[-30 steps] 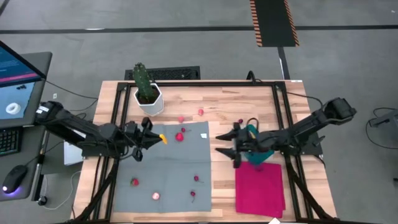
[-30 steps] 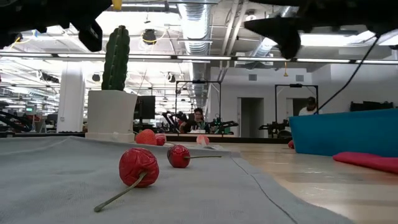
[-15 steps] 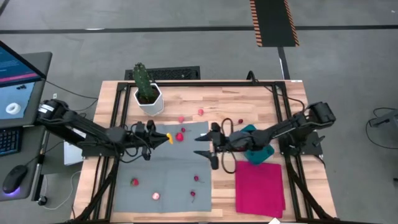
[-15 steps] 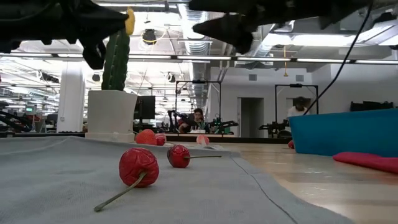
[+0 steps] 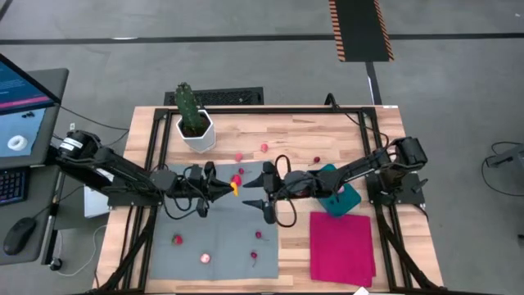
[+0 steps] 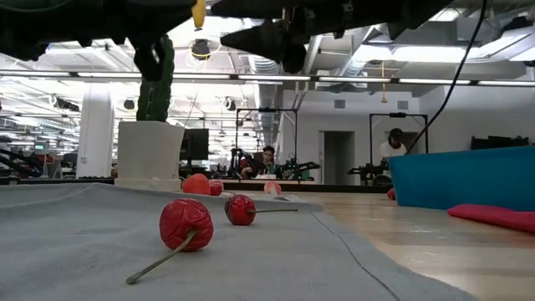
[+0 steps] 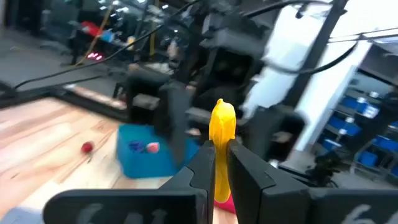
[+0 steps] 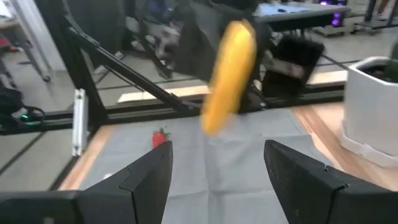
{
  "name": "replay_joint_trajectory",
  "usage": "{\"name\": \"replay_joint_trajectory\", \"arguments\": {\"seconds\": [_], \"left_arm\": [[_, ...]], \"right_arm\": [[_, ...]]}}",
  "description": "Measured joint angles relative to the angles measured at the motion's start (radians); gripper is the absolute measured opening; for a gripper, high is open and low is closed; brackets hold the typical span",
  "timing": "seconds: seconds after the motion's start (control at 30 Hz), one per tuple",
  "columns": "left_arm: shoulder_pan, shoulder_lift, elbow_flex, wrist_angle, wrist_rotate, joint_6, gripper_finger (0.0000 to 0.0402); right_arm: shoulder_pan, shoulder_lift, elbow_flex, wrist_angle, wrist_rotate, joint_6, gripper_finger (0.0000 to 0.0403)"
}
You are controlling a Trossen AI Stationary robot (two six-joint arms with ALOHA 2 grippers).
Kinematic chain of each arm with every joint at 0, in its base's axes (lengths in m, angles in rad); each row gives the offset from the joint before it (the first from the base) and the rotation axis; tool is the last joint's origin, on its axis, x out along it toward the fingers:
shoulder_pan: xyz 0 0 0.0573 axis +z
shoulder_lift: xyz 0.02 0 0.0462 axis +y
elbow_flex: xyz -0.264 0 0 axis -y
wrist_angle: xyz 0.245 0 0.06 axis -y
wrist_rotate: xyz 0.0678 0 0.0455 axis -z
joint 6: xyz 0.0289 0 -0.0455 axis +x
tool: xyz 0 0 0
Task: Pick and placing Produce into tupperware
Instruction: Put the yellow corn into the blue bin
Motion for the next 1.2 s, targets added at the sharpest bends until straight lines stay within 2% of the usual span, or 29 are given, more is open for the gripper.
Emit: {"name": "replay_joint_trajectory", "arguments": {"seconds": [0.3, 0.47, 0.63, 0.97, 1.07, 1.2], "left_arm": [[0.001, 0.118, 0.050, 0.047, -0.011, -0.011, 0.0023], [0.005, 0.166, 0.095, 0.047, 0.042, -0.007, 0.0023], [0.006, 0.167, 0.108, 0.048, 0.048, -0.003, 0.0023], [0.006, 0.167, 0.108, 0.048, 0.064, -0.002, 0.0023], [0.006, 0.167, 0.108, 0.048, 0.063, 0.002, 0.0023], [0.006, 0.167, 0.108, 0.048, 0.057, 0.009, 0.0023]], "right_arm": [[0.002, -0.006, 0.001, 0.012, -0.042, 0.001, 0.0275], [0.002, -0.005, 0.001, 0.008, -0.045, 0.004, 0.0262], [0.002, -0.004, 0.001, 0.008, -0.053, 0.018, 0.0212], [0.002, -0.004, 0.000, 0.001, -0.064, 0.003, 0.0051], [0.002, -0.004, 0.000, 0.001, -0.063, 0.001, 0.0035], [0.002, -0.004, 0.000, 0.002, -0.060, 0.001, 0.0051]]}}
